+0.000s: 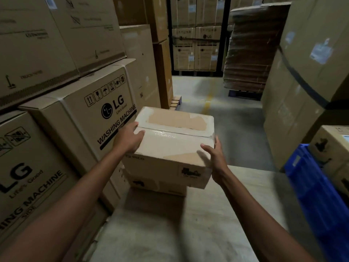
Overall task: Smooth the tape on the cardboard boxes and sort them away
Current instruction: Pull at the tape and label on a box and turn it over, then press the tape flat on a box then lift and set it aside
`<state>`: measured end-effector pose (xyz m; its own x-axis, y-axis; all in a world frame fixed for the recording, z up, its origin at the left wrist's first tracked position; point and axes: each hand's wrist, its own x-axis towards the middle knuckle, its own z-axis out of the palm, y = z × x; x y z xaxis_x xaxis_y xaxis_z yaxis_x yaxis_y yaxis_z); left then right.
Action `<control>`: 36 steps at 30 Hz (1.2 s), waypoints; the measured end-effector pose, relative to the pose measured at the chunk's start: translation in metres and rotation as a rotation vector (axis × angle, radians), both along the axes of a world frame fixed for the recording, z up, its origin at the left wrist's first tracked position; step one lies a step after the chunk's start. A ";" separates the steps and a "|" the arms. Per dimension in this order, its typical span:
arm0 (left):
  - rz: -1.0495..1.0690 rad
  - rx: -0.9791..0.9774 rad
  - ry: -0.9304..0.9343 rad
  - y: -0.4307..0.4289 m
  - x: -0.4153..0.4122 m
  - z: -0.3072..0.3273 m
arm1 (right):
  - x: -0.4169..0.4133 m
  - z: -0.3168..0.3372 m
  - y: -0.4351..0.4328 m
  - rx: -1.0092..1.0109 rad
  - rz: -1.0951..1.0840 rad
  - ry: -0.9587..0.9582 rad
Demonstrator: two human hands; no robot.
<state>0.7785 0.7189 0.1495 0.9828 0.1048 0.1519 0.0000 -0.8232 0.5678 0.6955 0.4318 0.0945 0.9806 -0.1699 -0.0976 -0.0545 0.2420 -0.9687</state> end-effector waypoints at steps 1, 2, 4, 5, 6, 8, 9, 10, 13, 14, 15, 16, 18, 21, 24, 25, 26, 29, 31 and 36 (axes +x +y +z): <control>-0.010 -0.002 0.008 0.010 0.013 -0.004 | 0.011 -0.004 0.011 0.003 -0.014 0.022; -0.023 0.001 0.014 0.020 0.025 -0.008 | 0.021 -0.007 0.021 0.011 -0.025 0.040; -0.046 0.018 0.039 0.039 0.048 -0.014 | 0.041 -0.014 0.038 0.020 -0.048 0.064; -0.057 0.022 0.052 0.046 0.058 -0.017 | 0.050 -0.017 0.045 0.013 -0.060 0.075; -0.069 0.023 0.064 0.052 0.068 -0.021 | 0.059 -0.020 0.051 0.007 -0.068 0.087; -0.089 0.039 0.088 0.061 0.084 -0.029 | 0.073 -0.024 0.059 0.001 -0.080 0.096; -0.097 0.048 0.102 0.065 0.090 -0.034 | 0.079 -0.024 0.063 -0.007 -0.082 0.096; -0.103 0.051 0.118 0.069 0.095 -0.040 | 0.083 -0.024 0.066 -0.018 -0.080 0.108; -0.099 0.034 0.151 0.076 0.106 -0.055 | 0.094 -0.026 0.070 -0.065 -0.060 0.118; -0.091 0.033 0.145 0.077 0.108 -0.058 | 0.097 -0.026 0.070 -0.087 -0.046 0.115; -0.083 0.032 0.136 0.077 0.111 -0.061 | 0.100 -0.027 0.071 -0.110 -0.037 0.111; -0.074 0.030 0.125 0.077 0.113 -0.062 | 0.101 -0.026 0.071 -0.131 -0.026 0.114; -0.061 0.034 0.120 0.077 0.115 -0.065 | 0.101 -0.024 0.073 -0.179 -0.002 0.128; -0.049 0.093 0.100 0.074 0.112 -0.066 | 0.100 -0.023 0.075 -0.622 -0.028 0.115; -0.112 0.205 -0.042 0.062 0.104 -0.063 | 0.099 -0.019 0.077 -1.312 -0.067 0.056; -0.180 0.215 -0.070 0.055 0.101 -0.061 | 0.096 -0.015 0.078 -1.418 -0.009 0.001; -0.284 0.243 -0.061 0.047 0.098 -0.060 | 0.095 -0.012 0.079 -1.484 0.065 -0.027; -0.525 0.442 0.110 0.025 0.089 -0.063 | 0.085 -0.009 0.077 -1.553 0.180 0.002; -0.522 0.455 0.134 0.020 0.083 -0.059 | 0.076 -0.008 0.073 -1.513 0.184 0.008; -0.668 0.354 -0.173 -0.019 0.044 -0.034 | 0.014 0.000 0.043 -1.394 0.019 -0.052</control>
<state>0.8227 0.6999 0.1160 0.7797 -0.5853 0.2226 -0.6250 -0.7495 0.2182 0.7098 0.4744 0.0946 0.9810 -0.0828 0.1755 -0.0037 -0.9123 -0.4095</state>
